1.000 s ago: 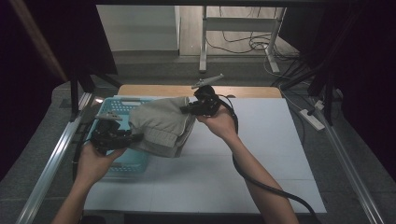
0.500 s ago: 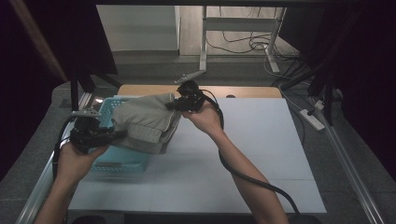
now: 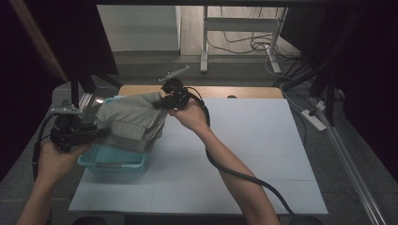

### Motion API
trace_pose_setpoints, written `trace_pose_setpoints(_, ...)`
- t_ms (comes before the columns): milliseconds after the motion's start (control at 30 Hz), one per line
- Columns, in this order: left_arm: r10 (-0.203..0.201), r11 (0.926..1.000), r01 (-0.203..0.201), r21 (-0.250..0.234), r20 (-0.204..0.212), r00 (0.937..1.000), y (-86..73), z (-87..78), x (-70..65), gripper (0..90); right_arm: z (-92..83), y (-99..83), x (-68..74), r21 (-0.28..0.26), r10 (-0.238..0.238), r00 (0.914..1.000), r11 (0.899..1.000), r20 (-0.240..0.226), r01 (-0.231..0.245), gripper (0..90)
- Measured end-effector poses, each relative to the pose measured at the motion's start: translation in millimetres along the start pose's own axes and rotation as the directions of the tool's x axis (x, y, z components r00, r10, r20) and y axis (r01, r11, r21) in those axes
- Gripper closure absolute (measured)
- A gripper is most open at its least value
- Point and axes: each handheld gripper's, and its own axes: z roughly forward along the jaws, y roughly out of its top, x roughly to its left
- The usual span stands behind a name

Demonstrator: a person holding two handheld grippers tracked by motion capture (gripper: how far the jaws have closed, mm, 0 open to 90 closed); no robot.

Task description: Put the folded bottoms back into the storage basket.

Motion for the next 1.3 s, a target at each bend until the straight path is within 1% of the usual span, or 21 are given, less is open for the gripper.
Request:
trace_pose_setpoints(367,-0.023,0.9997,0.023,0.002,-0.033,0.9992,-6.5,-14.1,17.1,69.1,20.9,11.3,8.0,-0.002,-0.001,0.9998,1.0,-0.021,0.0,78.4)
trace_pose_setpoints(400,-0.027,0.9996,0.027,0.0,-0.038,0.9989,-7.8,-16.3,18.8,69.2,25.7,12.8,10.1,-0.007,0.0,0.9996,1.0,-0.027,0.0,78.3)
trace_pose_setpoints(433,-0.029,0.9996,0.029,-0.001,-0.04,0.9988,-8.6,-17.6,19.9,69.2,25.7,12.8,10.1,-0.007,0.0,0.9996,1.0,-0.027,0.0,78.3)
trace_pose_setpoints(467,-0.038,0.9993,0.038,-0.006,-0.043,0.9983,-11.3,-21.5,23.0,69.2,29.4,13.8,12.0,-0.006,0.002,0.9994,1.0,-0.035,-0.003,78.4)
trace_pose_setpoints(533,-0.042,0.9991,0.042,-0.008,-0.044,0.9981,-12.9,-23.3,24.5,69.2,31.4,14.2,13.1,-0.005,-0.001,0.9993,1.0,-0.038,0.001,78.4)
trace_pose_setpoints(567,-0.047,0.9989,0.047,-0.009,-0.047,0.9978,-14.7,-25.2,26.4,69.2,36.0,14.8,16.3,-0.003,-0.001,0.999,1.0,-0.044,0.001,78.4)
trace_pose_setpoints(633,-0.051,0.9987,0.051,-0.009,-0.05,0.9975,-17.2,-27.7,28.4,69.2,37.5,15.1,17.2,-0.002,-0.001,0.9988,1.0,-0.048,0.001,78.4)
trace_pose_setpoints(667,-0.057,0.9983,0.056,-0.011,-0.051,0.9971,-19.5,-30.2,30.9,69.2,41.9,15.2,19.9,-0.006,-0.004,0.9988,1.0,-0.049,0.003,78.3)
trace_pose_setpoints(700,-0.057,0.9983,0.056,-0.011,-0.051,0.9971,-19.5,-30.2,30.9,69.2,41.9,15.2,19.9,-0.006,-0.004,0.9988,1.0,-0.049,0.003,78.3)
trace_pose_setpoints(800,-0.064,0.998,0.064,-0.005,-0.059,0.9962,-23.2,-32.3,34.8,69.2,49.7,15.5,23.1,0.005,-0.004,0.9986,1.0,-0.053,0.005,78.3)
trace_pose_setpoints(900,-0.068,0.9977,0.068,0.0,-0.064,0.9956,-25.2,-31.8,36.4,69.3,53.9,14.7,23.9,0.008,-0.002,0.9984,1.0,-0.056,0.003,78.3)
trace_pose_setpoints(967,-0.073,0.9972,0.074,0.006,-0.066,0.9951,-28.0,-29.3,38.7,69.3,60.6,12.2,24.6,0.016,0.0,0.9986,1.0,-0.052,0.001,78.3)
trace_pose_setpoints(1000,-0.075,0.9971,0.076,0.009,-0.066,0.9949,-29.2,-27.9,39.4,69.3,60.6,12.2,24.6,0.016,0.0,0.9986,1.0,-0.052,0.001,78.3)
trace_pose_setpoints(1033,-0.08,0.9965,0.081,0.017,-0.066,0.9946,-32.5,-23.6,41.5,69.2,64.9,9.5,23.8,0.025,0.003,0.9988,1.0,-0.049,-0.002,78.3)
trace_pose_setpoints(1067,-0.08,0.9965,0.081,0.017,-0.066,0.9946,-32.5,-23.6,41.5,69.2,66.6,8.4,23.4,0.029,0.006,0.9989,1.0,-0.048,-0.004,78.3)
trace_pose_setpoints(1133,-0.09,0.9954,0.092,0.026,-0.062,0.994,-38.1,-14.9,44.5,69.2,71.1,5.2,22.0,0.037,0.009,0.9992,0.999,-0.039,-0.008,78.3)
trace_pose_setpoints(1167,-0.09,0.9954,0.092,0.026,-0.062,0.994,-38.1,-14.9,44.5,69.2,71.1,5.2,22.0,0.037,0.009,0.9992,0.999,-0.039,-0.008,78.3)
trace_pose_setpoints(1200,-0.098,0.9944,0.1,0.034,-0.061,0.9933,-41.5,-8.4,46.5,69.2,74.9,2.3,20.6,0.046,0.013,0.9994,0.999,-0.031,-0.012,78.2)
trace_pose_setpoints(1233,-0.098,0.9944,0.1,0.034,-0.061,0.9933,-41.5,-8.4,46.5,69.2,74.9,2.3,20.6,0.046,0.013,0.9994,0.999,-0.031,-0.012,78.2)
trace_pose_setpoints(1300,-0.109,0.9932,0.111,0.035,-0.056,0.9925,-44.6,-2.4,48.9,69.1,78.4,-0.5,19.3,0.052,0.014,0.9997,0.999,-0.021,-0.013,78.2)
